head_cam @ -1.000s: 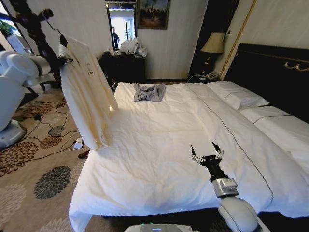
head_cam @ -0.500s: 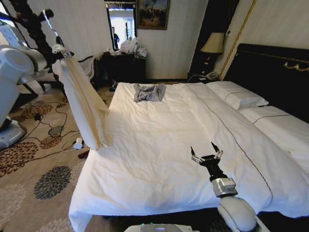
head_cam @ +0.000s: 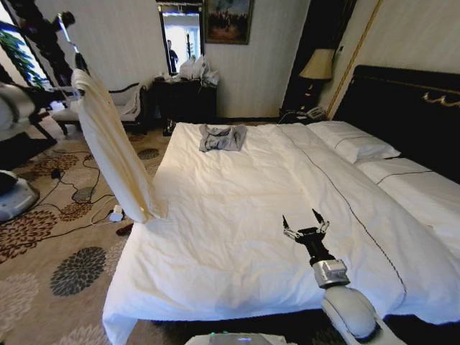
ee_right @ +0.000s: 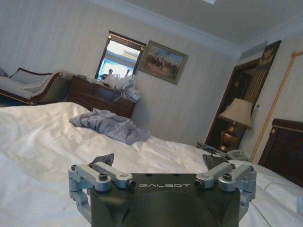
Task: Pick up the clothes from the bed and hang them on the clothes hanger.
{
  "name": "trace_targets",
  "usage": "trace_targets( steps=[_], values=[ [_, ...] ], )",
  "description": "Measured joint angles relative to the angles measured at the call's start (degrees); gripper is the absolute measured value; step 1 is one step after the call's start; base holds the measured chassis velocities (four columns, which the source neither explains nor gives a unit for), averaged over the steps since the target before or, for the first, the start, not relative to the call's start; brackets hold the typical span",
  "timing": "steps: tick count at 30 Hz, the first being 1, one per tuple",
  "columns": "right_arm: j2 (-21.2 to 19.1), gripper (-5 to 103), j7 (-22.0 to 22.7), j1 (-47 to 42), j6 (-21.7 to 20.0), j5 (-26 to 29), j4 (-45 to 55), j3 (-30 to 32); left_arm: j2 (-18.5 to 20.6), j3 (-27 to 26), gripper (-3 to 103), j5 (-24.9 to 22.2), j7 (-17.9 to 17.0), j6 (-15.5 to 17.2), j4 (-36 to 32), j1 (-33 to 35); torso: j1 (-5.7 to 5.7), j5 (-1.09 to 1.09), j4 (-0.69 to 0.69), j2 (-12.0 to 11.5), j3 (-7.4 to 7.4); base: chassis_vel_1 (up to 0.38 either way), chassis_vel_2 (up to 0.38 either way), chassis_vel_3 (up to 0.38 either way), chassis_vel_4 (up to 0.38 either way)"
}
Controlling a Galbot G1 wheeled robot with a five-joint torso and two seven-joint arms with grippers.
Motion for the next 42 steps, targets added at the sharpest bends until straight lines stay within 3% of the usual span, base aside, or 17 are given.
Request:
trace_targets(
  steps=[5,6,10,11,12,13,14,15,18,19,23,24,27,28,31,39,42],
  values=[
    [1.3,100,0.0,0.2,0.3,1.5,-0.5,1.1,3.1,-1.5,100,0.1,0.3,-7.8,-9.5,4.9,-0.01,0.01,-0.01,0.0,0.0,0.0,0.0,0.0,0.0],
    [1.3,100,0.0,0.2,0.3,1.5,-0.5,1.1,3.1,-1.5,100,0.1,0.3,-7.8,-9.5,4.9,-0.01,0.01,-0.01,0.0,0.0,0.0,0.0,0.0,0.0],
    [2.5,100,-0.5,-2.2,1.6,5.7,1.1,4.2,1.4,-6.8,100,5.4,0.9,-15.9,-15.7,13.9,0.0,0.04,0.02,0.0,0.0,0.0,0.0,0.0,0.0],
    [2.5,100,-0.5,-2.2,1.6,5.7,1.1,4.2,1.4,-6.8,100,5.4,0.9,-15.9,-15.7,13.9,0.0,0.04,0.02,0.0,0.0,0.0,0.0,0.0,0.0],
    [3.5,100,-0.8,-3.3,2.3,6.2,1.5,5.4,-0.2,-7.9,100,7.1,1.0,-17.1,-16.9,16.8,-0.01,0.01,0.02,0.0,0.0,0.0,0.0,0.0,0.0],
    [4.6,100,-1.1,-4.0,3.1,6.6,1.8,6.5,-2.0,-9.4,100,8.7,1.0,-18.1,-18.0,20.2,-0.01,-0.02,-0.08,0.0,0.0,0.0,0.0,0.0,0.0],
    [5.7,100,-1.6,-4.4,3.9,7.5,2.1,7.6,-4.4,-12.9,100,11.0,1.0,-19.3,-19.6,26.4,-0.01,-0.01,-0.1,0.0,0.0,0.0,0.0,0.0,0.0],
    [5.7,100,-1.6,-4.4,3.9,7.5,2.1,7.6,-4.4,-12.9,100,11.0,1.0,-19.3,-19.6,26.4,-0.01,-0.01,-0.1,0.0,0.0,0.0,0.0,0.0,0.0],
    [7.3,100,-2.6,-5.4,4.7,8.7,2.9,9.5,-9.2,-18.2,100,17.3,1.4,-22.2,-22.4,39.3,0.0,-0.02,0.04,0.0,0.01,0.0,0.0,0.0,0.0],
    [7.3,100,-2.6,-5.4,4.7,8.7,2.9,9.5,-9.2,-18.2,100,17.3,1.4,-22.2,-22.4,39.3,0.0,-0.02,0.04,0.0,0.01,0.0,0.0,0.0,0.0],
    [9.3,100,-4.2,-7.2,6.0,8.9,3.5,10.5,-15.6,-23.3,100,24.1,2.7,-26.3,-26.4,55.5,0.0,0.01,-0.03,0.0,0.0,0.0,0.0,0.0,0.0],
    [9.3,100,-4.2,-7.2,6.0,8.9,3.5,10.5,-15.6,-23.3,100,24.1,2.7,-26.3,-26.4,55.5,0.0,0.01,-0.03,0.0,0.0,0.0,0.0,0.0,0.0],
    [10.2,100,-5.4,-7.7,6.7,8.9,3.6,9.4,-19.6,-25.9,100,32.0,4.6,-31.3,-28.1,66.0,-0.01,-0.01,0.01,0.0,0.0,0.0,0.0,0.0,0.0],
    [10.2,100,-5.4,-7.7,6.7,8.9,3.6,9.4,-19.6,-25.9,100,32.0,4.6,-31.3,-28.1,66.0,-0.01,-0.01,0.01,0.0,0.0,0.0,0.0,0.0,0.0],
    [11.4,100,-6.4,-8.2,7.3,8.8,3.6,8.1,-24.5,-29.3,100,38.1,6.9,-36.0,-30.8,77.5,-0.01,-0.01,0.01,0.0,0.0,0.0,0.0,0.0,0.0],
    [12.5,100,-7.1,-9.2,8.0,7.5,3.8,7.2,-34.0,-34.1,100,45.8,8.9,-40.9,-32.5,88.4,-0.01,0.0,-0.01,0.0,-0.01,0.0,0.0,0.0,0.0],
    [13.0,100,-7.5,-9.9,8.2,6.6,4.1,6.4,-38.7,-34.6,100,50.6,9.8,-43.0,-33.2,92.9,-0.01,0.0,-0.01,0.0,0.0,0.0,0.0,0.0,0.0]
  ],
)
